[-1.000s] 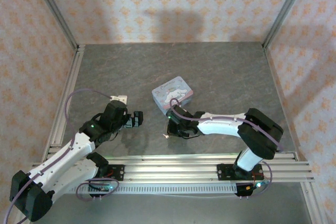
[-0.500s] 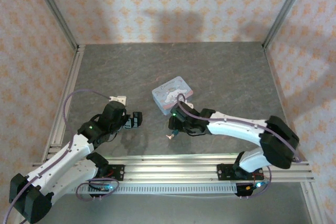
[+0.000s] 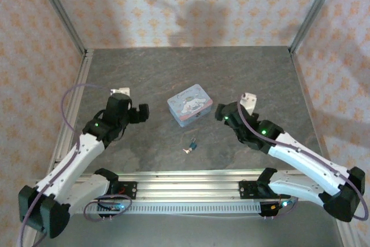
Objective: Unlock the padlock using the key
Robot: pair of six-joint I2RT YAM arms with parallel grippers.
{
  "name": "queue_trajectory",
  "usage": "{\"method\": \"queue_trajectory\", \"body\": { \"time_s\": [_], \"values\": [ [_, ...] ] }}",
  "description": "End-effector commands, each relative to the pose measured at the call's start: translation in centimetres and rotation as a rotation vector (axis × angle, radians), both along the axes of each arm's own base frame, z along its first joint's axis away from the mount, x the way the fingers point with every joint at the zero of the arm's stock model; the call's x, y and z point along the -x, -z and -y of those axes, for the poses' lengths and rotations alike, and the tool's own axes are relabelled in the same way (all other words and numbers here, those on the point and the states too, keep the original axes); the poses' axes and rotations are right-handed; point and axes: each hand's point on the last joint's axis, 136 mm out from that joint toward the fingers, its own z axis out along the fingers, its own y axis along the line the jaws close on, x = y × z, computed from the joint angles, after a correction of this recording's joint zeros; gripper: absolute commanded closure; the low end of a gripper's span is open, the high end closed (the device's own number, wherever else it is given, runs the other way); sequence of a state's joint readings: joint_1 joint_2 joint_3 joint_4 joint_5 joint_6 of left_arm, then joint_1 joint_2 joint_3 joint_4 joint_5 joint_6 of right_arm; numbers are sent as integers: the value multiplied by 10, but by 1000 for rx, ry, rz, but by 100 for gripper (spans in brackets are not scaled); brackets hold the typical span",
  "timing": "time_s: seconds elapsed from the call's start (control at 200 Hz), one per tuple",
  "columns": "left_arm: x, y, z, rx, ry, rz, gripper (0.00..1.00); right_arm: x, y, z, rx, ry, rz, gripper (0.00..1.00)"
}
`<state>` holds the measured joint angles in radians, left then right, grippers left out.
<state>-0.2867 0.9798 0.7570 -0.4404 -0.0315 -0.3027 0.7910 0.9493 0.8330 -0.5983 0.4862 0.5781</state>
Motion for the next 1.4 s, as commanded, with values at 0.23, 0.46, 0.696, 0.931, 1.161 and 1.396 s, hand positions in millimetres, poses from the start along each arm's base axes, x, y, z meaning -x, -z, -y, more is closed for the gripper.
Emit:
{"method": "queue_trajectory", "body": {
  "time_s": [0.23,0.46,0.696,0.931,1.161,1.396],
  "values": [
    [-59,12,-48,-315,-50,87,0,-58,6,111,348,263,157,1],
    [-66,39,-67,-310,-148,213,0,-68,47,150,258,366,289,1],
    [-72,48,-65,-306,-122,314,0,-86,73,147,269,282,312,1],
    [-79,55,-68,-318,-112,356,0,-103,93,155,241,281,320,1],
    [-95,77,-77,-222,-89,289,0,-122,115,158,220,256,200,1],
    [-93,79,-76,-220,-84,301,0,-121,115,162,212,267,201,1]
  ]
}}
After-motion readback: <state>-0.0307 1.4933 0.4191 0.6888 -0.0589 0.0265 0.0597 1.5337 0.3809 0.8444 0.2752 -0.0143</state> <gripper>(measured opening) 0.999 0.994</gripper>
